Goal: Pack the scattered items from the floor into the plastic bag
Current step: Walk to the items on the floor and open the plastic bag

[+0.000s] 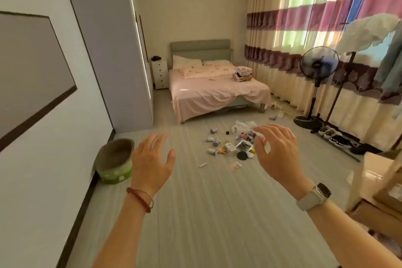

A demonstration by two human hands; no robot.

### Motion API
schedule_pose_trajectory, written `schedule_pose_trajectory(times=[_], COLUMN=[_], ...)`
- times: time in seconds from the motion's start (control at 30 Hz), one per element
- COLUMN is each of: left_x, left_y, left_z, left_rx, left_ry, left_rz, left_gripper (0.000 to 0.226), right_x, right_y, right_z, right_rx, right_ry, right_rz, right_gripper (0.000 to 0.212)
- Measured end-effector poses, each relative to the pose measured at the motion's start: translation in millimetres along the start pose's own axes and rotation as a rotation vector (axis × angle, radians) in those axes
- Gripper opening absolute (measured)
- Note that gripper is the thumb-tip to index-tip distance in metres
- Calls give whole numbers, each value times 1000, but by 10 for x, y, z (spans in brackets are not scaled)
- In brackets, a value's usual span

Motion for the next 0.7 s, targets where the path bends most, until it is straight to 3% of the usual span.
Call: schedule_pose_trajectory(times=[0.2, 0.37, 0.5, 0.7], left_x=[804, 1295, 1557, 2061], left_y=[-1048, -1734, -1818, -1080], left_z=[687, 1067, 1325, 1894], left_rx=[377, 649, 721, 741], left_ry=[49, 33, -19, 53], left_rz=[-276, -446, -588, -567], left_gripper=[66, 51, 50, 48], right_x=[-192, -283, -429, -645], right_y=[-1263, -1937, -2045, -1484], right_z=[891, 1487, 1913, 2905], right_rx=[415, 749, 927, 1050], right_ry=[22, -13, -15, -16], right_rz=[220, 317, 404, 399], right_gripper=[31, 47, 40, 42])
Point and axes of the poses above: each hand's wrist, its own y-axis towards the middle knuckle, its own z-axis out of the palm, x = y × z, the point moved 3 cm from there along y, towards the middle knuckle
